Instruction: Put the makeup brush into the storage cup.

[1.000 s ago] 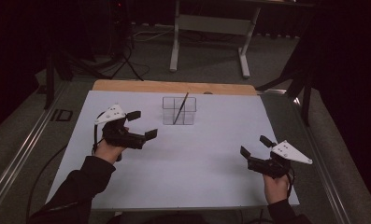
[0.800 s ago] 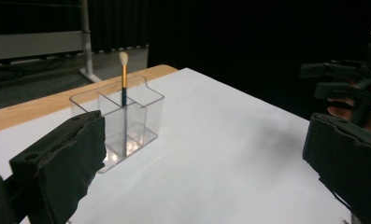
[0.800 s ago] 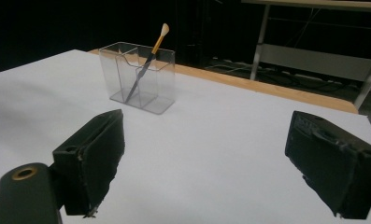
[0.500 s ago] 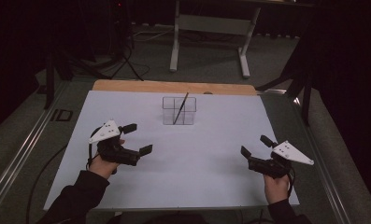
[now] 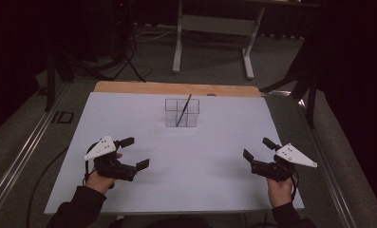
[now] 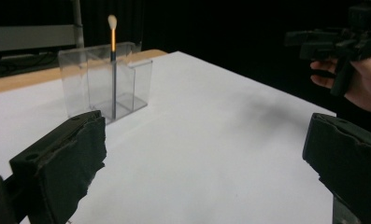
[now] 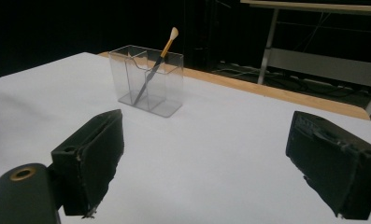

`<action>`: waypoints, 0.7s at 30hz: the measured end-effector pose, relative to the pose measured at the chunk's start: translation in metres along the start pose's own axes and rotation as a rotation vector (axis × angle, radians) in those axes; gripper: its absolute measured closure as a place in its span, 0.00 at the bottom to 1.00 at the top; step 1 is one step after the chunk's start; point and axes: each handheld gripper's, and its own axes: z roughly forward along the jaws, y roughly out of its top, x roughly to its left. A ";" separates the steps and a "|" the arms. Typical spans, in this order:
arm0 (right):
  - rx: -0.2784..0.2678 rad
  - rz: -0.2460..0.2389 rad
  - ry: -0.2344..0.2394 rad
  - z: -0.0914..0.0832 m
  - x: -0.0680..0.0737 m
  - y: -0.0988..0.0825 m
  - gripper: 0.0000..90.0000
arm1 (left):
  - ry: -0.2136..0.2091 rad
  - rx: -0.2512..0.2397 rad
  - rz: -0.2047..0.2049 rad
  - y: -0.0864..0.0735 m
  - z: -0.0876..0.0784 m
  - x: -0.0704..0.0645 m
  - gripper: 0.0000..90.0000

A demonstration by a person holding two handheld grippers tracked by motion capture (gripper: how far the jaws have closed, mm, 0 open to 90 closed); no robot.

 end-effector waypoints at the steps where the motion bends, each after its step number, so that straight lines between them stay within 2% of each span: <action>1: -0.001 -0.001 0.000 0.000 0.000 0.000 0.13 | 0.004 0.003 0.003 -0.002 0.000 0.000 0.00; 3: -0.002 -0.001 0.002 0.000 0.000 0.000 0.13 | 0.006 0.010 0.000 -0.007 -0.001 -0.001 0.00; 6: -0.004 -0.001 0.006 0.000 0.000 0.000 0.13 | 0.033 -0.003 0.016 -0.018 -0.002 -0.001 0.00; 8: -0.005 -0.001 0.007 0.000 0.000 0.000 0.13 | 0.040 0.008 0.003 -0.024 -0.002 0.001 0.00; 10: -0.004 -0.002 0.009 0.000 0.001 0.000 0.13 | 0.038 0.030 -0.004 -0.030 -0.001 0.002 0.00; 12: -0.006 -0.001 0.010 0.000 0.001 0.000 0.13 | 0.034 0.047 0.006 -0.035 0.000 0.002 0.00; 15: -0.005 0.000 0.009 0.000 0.000 0.000 0.13 | 0.003 0.050 0.009 -0.040 0.002 0.001 0.00; 17: -0.004 0.000 0.009 0.000 0.000 0.000 0.13 | -0.007 0.056 0.028 -0.044 0.003 0.001 0.00; 21: -0.006 0.001 0.015 -0.001 0.000 0.000 0.13 | -0.006 0.071 0.008 -0.050 0.004 0.003 0.00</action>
